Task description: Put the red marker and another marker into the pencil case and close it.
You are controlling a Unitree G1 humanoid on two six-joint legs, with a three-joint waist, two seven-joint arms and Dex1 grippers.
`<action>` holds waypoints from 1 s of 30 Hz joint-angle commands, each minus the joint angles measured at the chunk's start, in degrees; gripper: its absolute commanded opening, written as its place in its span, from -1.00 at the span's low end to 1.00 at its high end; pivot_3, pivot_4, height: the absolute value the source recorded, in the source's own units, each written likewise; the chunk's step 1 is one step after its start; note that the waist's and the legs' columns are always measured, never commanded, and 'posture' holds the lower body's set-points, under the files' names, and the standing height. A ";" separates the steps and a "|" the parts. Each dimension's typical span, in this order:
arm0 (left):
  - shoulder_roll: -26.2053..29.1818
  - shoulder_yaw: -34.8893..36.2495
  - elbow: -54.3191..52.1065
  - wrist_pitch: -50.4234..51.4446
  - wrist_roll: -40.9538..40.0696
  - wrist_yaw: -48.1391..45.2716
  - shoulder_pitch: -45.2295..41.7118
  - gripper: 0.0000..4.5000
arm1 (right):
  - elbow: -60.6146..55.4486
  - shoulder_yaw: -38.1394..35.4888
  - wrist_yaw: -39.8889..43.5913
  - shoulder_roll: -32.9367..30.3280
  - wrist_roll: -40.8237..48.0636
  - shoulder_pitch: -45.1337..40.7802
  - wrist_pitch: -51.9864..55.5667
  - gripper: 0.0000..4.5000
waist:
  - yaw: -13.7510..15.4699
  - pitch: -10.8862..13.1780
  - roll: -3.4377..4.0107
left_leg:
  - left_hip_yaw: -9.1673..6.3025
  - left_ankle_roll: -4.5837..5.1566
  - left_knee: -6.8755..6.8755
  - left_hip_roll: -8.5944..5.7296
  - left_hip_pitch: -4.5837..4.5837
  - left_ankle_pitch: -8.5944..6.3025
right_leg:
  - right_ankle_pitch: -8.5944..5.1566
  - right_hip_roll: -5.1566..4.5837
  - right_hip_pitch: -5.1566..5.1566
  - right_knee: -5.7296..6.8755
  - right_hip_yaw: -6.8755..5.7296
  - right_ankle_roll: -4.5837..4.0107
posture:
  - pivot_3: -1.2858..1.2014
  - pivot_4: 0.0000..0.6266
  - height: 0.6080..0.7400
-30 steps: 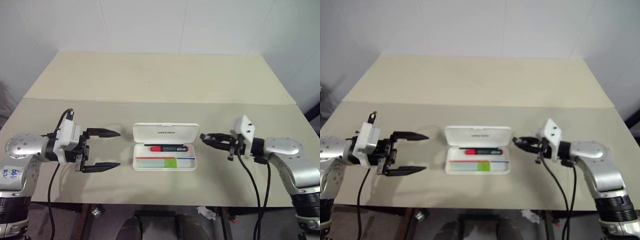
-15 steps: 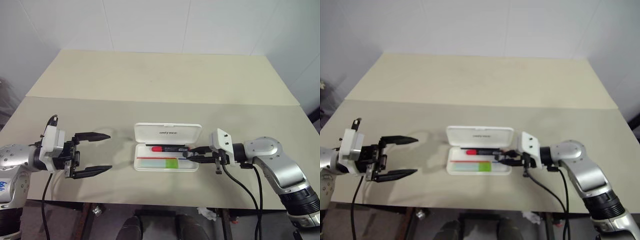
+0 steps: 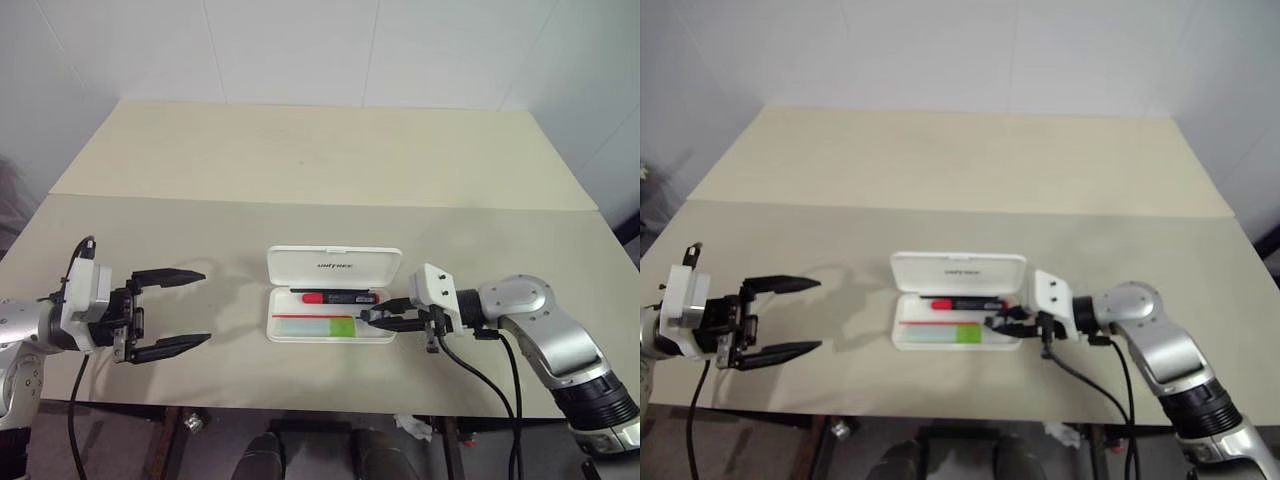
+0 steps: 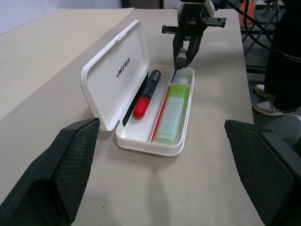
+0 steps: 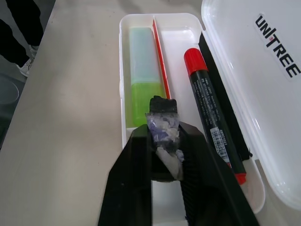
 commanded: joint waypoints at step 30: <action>-1.87 -7.00 18.29 -8.27 7.76 6.82 -20.39 0.73 | 9.04 -15.85 7.47 0.38 13.51 -0.80 -4.67 1.00 | -0.10 -0.01 -0.02 | -0.03 -0.08 0.01 0.00 0.05 0.05 | 0.03 0.08 0.00 0.15 -0.06 0.06 | 0.03 -0.52 1.00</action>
